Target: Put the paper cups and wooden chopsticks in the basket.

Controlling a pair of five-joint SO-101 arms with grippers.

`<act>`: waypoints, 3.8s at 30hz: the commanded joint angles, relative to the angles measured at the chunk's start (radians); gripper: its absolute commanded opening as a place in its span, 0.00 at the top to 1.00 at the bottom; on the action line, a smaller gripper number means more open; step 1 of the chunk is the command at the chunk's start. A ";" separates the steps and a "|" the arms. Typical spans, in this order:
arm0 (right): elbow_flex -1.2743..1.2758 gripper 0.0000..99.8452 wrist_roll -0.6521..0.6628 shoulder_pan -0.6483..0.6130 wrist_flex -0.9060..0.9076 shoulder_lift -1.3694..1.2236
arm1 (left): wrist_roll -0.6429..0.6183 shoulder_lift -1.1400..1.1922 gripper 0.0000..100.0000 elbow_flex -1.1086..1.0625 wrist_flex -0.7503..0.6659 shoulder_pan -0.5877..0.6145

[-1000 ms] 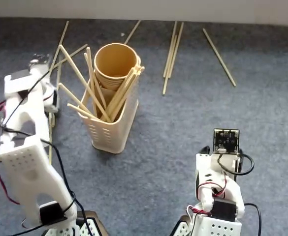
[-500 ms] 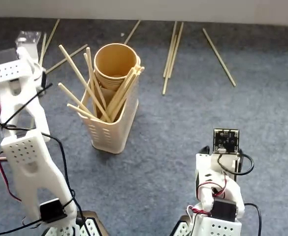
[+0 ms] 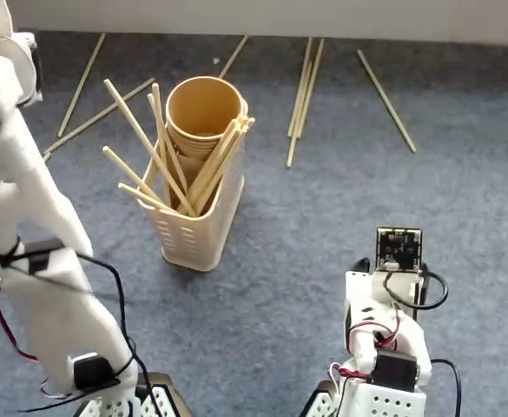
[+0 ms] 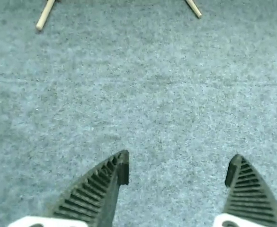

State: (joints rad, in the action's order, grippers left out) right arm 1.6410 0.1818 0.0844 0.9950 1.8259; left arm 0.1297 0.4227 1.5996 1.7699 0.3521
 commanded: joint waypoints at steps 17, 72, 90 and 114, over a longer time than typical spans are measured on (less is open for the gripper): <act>0.042 0.69 0.003 0.004 -0.041 0.007 | -0.101 -0.101 0.99 0.064 -0.293 -0.492; 0.042 0.69 0.003 0.004 -0.044 0.007 | -0.123 -0.139 0.91 0.061 -0.107 0.217; 0.042 0.69 0.006 0.004 -0.039 0.007 | 0.529 0.259 0.81 -0.656 -0.037 0.575; 0.042 0.69 0.003 0.004 -0.039 0.007 | 0.601 0.625 0.99 -0.653 -0.161 0.512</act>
State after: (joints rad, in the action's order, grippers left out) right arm 1.6517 0.1818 0.0844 0.9797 1.8259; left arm 0.7204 1.0349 0.9490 1.6118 0.8907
